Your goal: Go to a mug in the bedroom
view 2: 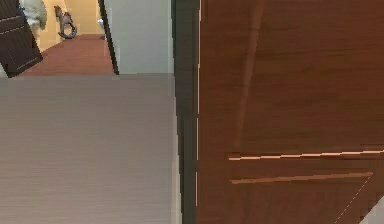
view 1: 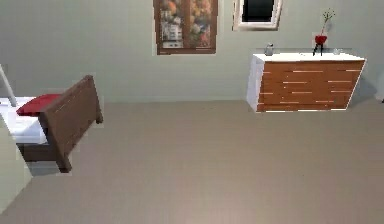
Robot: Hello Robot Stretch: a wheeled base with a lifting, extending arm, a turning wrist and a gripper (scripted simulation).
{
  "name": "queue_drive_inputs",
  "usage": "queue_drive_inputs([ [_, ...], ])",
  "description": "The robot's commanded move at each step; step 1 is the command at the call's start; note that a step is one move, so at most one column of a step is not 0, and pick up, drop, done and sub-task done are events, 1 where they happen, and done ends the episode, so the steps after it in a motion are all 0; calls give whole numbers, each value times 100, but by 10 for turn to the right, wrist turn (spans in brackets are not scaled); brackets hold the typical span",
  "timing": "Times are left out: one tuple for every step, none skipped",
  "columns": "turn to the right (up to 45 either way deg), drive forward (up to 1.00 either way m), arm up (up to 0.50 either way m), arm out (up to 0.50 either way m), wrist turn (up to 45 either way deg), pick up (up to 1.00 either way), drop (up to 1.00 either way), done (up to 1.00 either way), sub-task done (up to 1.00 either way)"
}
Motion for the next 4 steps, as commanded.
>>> queue_drive_inputs([
  [0,25,0,0,0,0,0,0,0],
  [150,0,0,0,0,0,0,0,0],
  [0,100,0,0,0,0,0,0,0],
  [30,0,0,0,0,0,0,0,0],
])
